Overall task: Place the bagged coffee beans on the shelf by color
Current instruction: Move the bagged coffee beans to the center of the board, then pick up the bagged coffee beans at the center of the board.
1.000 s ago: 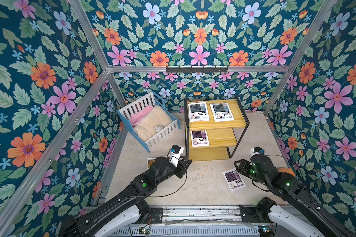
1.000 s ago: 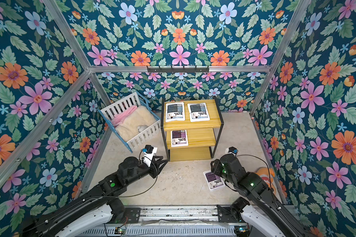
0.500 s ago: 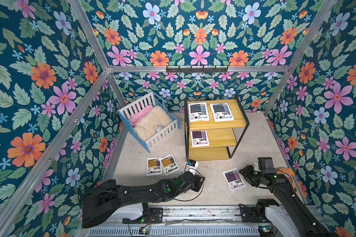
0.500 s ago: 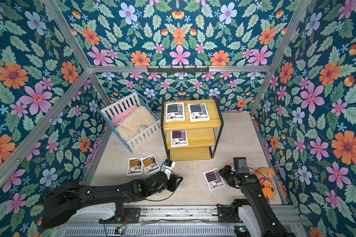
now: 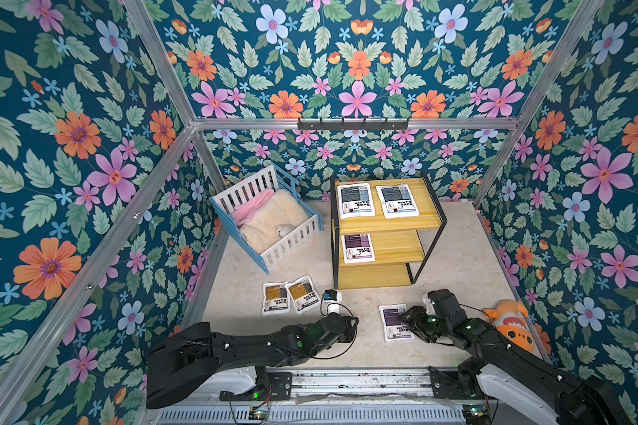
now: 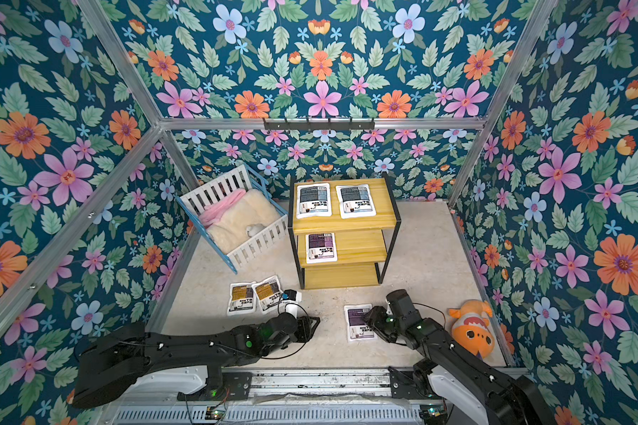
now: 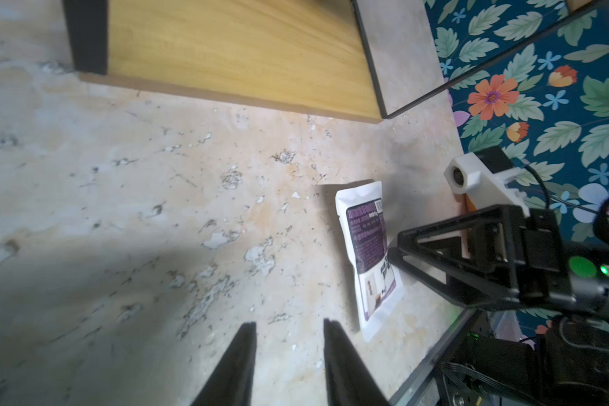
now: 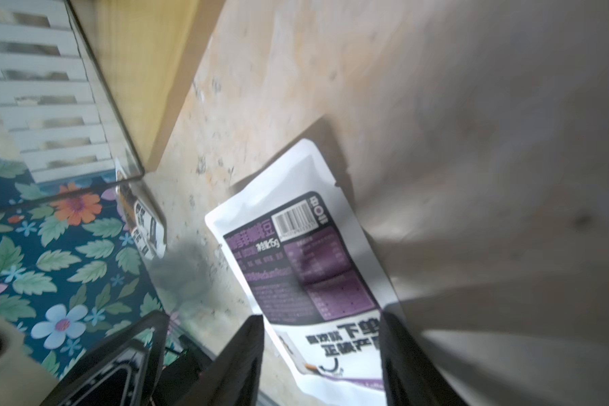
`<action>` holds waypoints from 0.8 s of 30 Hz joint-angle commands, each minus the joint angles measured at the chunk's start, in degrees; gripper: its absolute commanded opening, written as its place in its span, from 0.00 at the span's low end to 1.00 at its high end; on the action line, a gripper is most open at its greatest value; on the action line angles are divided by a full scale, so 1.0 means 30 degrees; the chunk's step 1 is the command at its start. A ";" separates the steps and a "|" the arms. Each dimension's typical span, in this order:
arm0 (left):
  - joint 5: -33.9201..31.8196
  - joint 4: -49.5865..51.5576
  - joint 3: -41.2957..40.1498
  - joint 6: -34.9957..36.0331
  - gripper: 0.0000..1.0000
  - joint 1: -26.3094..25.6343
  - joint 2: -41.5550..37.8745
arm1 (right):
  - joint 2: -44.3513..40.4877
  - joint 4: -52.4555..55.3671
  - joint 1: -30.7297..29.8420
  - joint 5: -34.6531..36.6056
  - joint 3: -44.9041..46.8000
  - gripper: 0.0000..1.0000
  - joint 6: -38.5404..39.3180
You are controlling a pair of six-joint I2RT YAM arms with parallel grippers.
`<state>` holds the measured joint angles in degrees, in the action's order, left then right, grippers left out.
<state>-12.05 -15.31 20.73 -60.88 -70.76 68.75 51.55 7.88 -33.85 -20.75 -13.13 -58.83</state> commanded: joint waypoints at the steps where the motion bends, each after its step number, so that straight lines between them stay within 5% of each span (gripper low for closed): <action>1: -0.0328 0.1792 -0.0247 -0.1376 0.38 0.0003 -0.0784 | -0.0012 -0.2900 -0.2427 0.2077 0.0255 0.57 -0.5715; 5: -0.0779 0.2027 -0.0919 -0.1737 0.36 0.0047 -0.2253 | 0.1484 -0.5945 -0.4704 0.4015 -0.0519 0.56 -0.7870; 12: 0.1629 -0.0220 -0.1330 -0.3011 0.32 0.0150 -0.0980 | 0.1489 0.2704 -0.4022 0.4460 -0.4672 0.58 -0.0436; 15: 0.2322 -0.3004 -0.1696 -0.4159 0.31 -0.0040 0.0203 | 0.0118 0.4956 -0.0227 0.1842 -0.3271 0.56 0.2562; 18: 0.2554 -0.4309 -0.0981 -0.4262 0.30 -0.0092 0.1625 | -0.1559 0.3518 0.3383 -0.1899 -0.1175 0.47 0.3317; 24: 0.2810 -0.5340 -0.0249 -0.4428 0.25 -0.0055 0.3799 | 0.0955 -0.1966 0.3435 -0.5920 0.0959 0.35 0.2844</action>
<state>-4.43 -27.88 19.79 -73.28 -70.96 78.67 52.25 9.93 -22.92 -30.46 -11.68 -51.88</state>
